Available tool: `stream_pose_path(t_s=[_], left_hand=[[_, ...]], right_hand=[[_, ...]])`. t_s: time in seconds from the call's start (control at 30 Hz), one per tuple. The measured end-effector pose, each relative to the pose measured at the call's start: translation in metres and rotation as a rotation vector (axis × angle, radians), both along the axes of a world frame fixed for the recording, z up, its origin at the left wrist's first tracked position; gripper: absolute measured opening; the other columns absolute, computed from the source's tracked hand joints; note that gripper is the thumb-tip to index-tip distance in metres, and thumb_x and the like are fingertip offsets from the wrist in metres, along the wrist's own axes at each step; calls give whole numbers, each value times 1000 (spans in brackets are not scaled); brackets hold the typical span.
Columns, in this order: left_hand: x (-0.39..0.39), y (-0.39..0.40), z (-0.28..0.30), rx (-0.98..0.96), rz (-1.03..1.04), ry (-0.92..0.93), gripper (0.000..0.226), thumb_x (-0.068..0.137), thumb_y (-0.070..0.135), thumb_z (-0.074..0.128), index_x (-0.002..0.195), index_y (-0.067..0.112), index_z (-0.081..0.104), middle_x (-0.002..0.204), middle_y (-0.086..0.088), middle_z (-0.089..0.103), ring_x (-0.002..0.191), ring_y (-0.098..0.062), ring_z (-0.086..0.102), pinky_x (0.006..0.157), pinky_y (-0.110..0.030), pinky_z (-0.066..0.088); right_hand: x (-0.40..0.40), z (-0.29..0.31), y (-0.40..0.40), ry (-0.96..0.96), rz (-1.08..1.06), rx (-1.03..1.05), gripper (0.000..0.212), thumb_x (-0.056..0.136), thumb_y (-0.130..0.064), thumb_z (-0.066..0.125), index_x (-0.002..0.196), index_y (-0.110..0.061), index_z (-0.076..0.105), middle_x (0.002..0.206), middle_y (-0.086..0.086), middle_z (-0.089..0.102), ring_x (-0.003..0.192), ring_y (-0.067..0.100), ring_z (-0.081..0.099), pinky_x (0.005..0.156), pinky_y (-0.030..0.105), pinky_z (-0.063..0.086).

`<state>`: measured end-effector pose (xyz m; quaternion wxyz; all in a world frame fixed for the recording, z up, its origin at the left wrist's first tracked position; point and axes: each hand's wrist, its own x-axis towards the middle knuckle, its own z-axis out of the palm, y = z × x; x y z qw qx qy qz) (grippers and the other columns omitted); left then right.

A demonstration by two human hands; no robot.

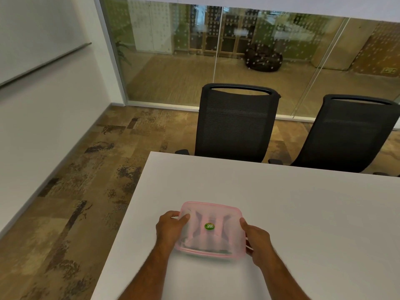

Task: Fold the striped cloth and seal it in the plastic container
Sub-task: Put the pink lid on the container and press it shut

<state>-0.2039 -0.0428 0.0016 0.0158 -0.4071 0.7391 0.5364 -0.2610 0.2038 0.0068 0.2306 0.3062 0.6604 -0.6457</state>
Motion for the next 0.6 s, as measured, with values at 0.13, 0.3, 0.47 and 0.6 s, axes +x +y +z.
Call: stream_pose_path(t_s=[0.13,0.3,0.47,0.6], left_hand=[[29,-5,-3,203,47,-25,38,77,33,83,101,9,67,102,-9,70,91,-30,68,70,-34,57],[55,0,-3,389,61,-4,35,74,9,84,98,-6,62,76,-16,63,64,-24,57,63,-36,57],[53,3,-3,390,92,11,38,76,5,83,102,-10,59,82,-19,62,71,-27,58,80,-49,60],[53,4,-5,366,105,2,38,76,6,84,103,-6,60,87,-19,65,71,-27,59,75,-44,61]], right_hand=[[31,-3,17,-107,72,20,34,73,-21,83,98,-4,68,99,16,68,84,32,63,64,35,55],[47,-7,26,-155,29,-106,31,77,-7,79,103,5,66,98,21,64,76,29,62,80,45,60],[49,-5,23,-92,3,-144,26,82,-1,73,102,12,64,94,23,64,81,31,61,90,47,55],[54,-9,19,-50,-57,-124,16,82,3,71,96,10,66,95,24,65,83,31,62,90,47,55]])
